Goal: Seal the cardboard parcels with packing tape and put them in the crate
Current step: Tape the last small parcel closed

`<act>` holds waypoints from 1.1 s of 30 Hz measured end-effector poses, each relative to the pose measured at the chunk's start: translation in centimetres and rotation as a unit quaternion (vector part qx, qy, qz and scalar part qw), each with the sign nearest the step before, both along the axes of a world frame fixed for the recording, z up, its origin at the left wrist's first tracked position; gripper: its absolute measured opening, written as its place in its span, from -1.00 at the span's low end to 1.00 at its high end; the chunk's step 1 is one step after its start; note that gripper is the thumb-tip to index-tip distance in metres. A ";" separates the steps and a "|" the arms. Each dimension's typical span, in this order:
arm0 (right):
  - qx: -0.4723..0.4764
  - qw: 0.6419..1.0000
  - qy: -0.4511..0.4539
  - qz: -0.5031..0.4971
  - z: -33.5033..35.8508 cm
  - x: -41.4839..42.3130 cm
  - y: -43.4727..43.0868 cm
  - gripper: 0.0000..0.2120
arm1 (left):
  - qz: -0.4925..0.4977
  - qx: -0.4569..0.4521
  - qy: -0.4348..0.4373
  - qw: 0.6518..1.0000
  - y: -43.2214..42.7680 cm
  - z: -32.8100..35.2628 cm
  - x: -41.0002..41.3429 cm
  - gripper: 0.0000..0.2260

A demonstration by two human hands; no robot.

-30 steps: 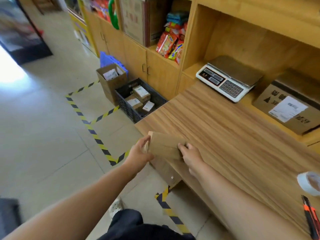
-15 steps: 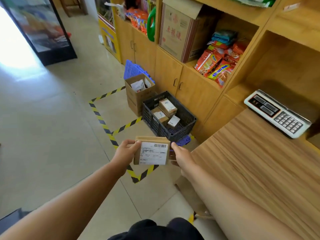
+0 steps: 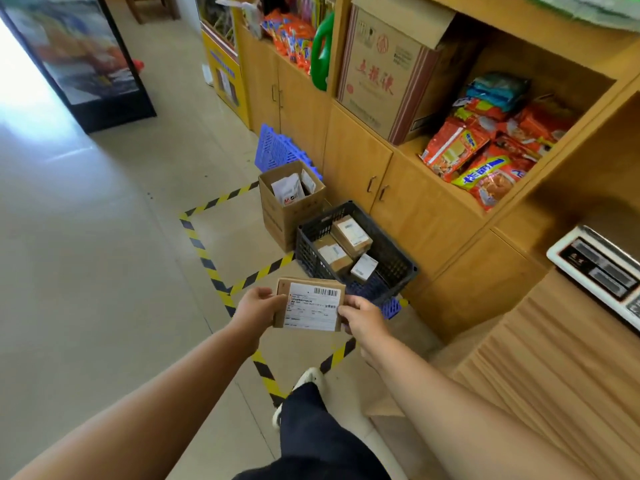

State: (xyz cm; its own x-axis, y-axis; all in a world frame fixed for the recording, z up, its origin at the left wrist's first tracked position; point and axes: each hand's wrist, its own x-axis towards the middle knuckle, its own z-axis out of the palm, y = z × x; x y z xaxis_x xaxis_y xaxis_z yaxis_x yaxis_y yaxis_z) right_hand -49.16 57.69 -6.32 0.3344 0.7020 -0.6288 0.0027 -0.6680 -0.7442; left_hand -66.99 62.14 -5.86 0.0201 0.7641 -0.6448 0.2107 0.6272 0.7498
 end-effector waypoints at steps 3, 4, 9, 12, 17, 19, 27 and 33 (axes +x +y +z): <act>-0.006 1.000 0.017 -0.010 -0.1 0.2 5.8 -0.78 | 0.007 0.004 0.017 1.000 5.9 0.7 0.5 -0.75; -0.007 1.000 0.023 -0.015 -0.1 0.5 7.4 -0.78 | 0.005 0.006 0.021 1.000 7.7 0.8 0.7 -0.77; -0.017 0.999 0.035 -0.037 -0.1 2.4 14.3 -0.80 | -0.021 0.010 0.020 1.000 15.5 1.5 3.1 -0.83; -0.017 0.998 0.040 -0.052 -0.2 4.1 16.8 -0.84 | -0.042 -0.003 0.011 0.999 18.5 1.4 5.1 -0.81; -0.017 0.995 0.045 -0.082 -1.0 7.0 20.8 -0.79 | -0.105 -0.013 0.010 0.994 24.5 -0.4 8.7 -0.74; -0.026 0.993 0.052 -0.106 -2.0 8.0 22.2 -0.81 | -0.140 -0.016 0.007 0.990 26.8 -1.3 10.3 -0.73; -0.069 0.973 0.061 -0.210 -5.2 10.4 29.9 -0.79 | -0.271 -0.040 0.028 0.961 37.7 -4.0 15.5 -0.77; -0.114 0.945 0.099 -0.290 -9.2 9.9 36.6 -0.77 | -0.389 -0.048 0.055 0.918 46.9 -8.3 17.1 -0.78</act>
State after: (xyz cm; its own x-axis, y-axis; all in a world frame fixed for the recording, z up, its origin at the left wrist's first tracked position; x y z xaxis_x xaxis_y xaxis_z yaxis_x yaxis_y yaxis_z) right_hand -39.28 94.24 -15.57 0.4821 0.2758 -0.8316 -0.5369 -0.6570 -0.5292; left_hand -49.91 109.01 -14.15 0.4659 0.4855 -0.7397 0.6948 0.3169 0.6456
